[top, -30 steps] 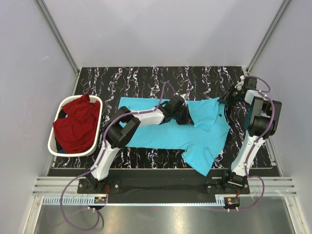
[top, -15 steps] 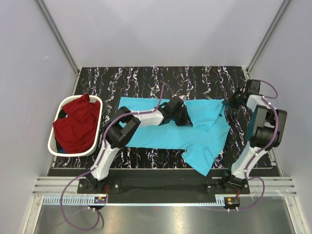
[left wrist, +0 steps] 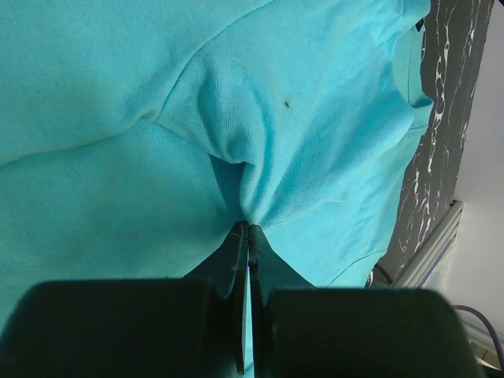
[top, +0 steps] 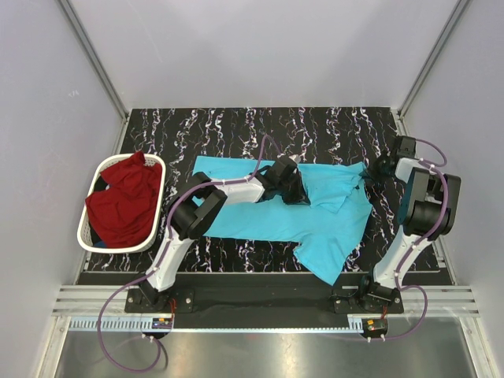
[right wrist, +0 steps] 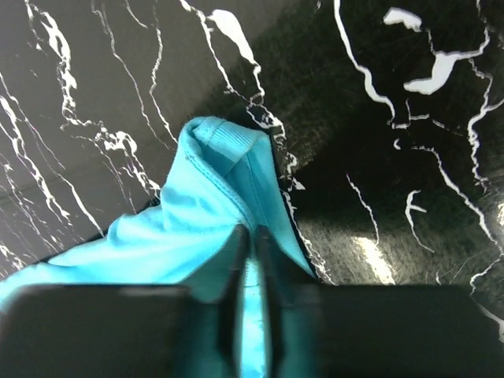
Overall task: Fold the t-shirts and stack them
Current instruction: Fold the tshirt
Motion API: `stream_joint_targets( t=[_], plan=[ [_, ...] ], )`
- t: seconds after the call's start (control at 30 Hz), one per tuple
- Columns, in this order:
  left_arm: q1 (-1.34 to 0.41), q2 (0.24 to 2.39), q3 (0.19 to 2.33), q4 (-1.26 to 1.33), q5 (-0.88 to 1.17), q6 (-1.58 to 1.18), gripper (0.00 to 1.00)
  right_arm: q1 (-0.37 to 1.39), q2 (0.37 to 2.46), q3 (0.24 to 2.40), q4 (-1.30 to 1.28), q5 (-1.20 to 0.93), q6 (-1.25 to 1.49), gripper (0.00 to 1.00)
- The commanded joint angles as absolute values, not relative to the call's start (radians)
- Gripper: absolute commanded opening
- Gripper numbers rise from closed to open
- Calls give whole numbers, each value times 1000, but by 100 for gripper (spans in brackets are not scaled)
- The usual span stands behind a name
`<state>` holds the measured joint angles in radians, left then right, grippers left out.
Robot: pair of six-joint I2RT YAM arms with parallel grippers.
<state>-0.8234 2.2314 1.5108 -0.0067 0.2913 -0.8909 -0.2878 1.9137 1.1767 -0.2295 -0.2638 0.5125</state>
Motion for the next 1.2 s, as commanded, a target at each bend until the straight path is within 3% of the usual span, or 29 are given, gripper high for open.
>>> stream_joint_targets(
  t=[0.0,0.17,0.53,0.93,1.03,1.17],
  plan=[
    [-819,2186,1557,3,271,-876,0,-284,1870,1192,-193,-241,531,23],
    [-813,2207,1582,3,291,-868,0,-279,1734,1181,-342,-204,592,35],
    [-808,2181,1582,-35,278,-841,0,-137,1514,916,-402,-161,715,41],
    [-807,2195,1577,-40,281,-856,0,-72,1522,779,-233,-152,721,43],
    [-808,2194,1586,-40,278,-854,0,-64,1526,767,-200,-149,723,38],
    [-808,2195,1605,-55,270,-844,0,-64,1509,761,-190,-146,719,12]
  ],
)
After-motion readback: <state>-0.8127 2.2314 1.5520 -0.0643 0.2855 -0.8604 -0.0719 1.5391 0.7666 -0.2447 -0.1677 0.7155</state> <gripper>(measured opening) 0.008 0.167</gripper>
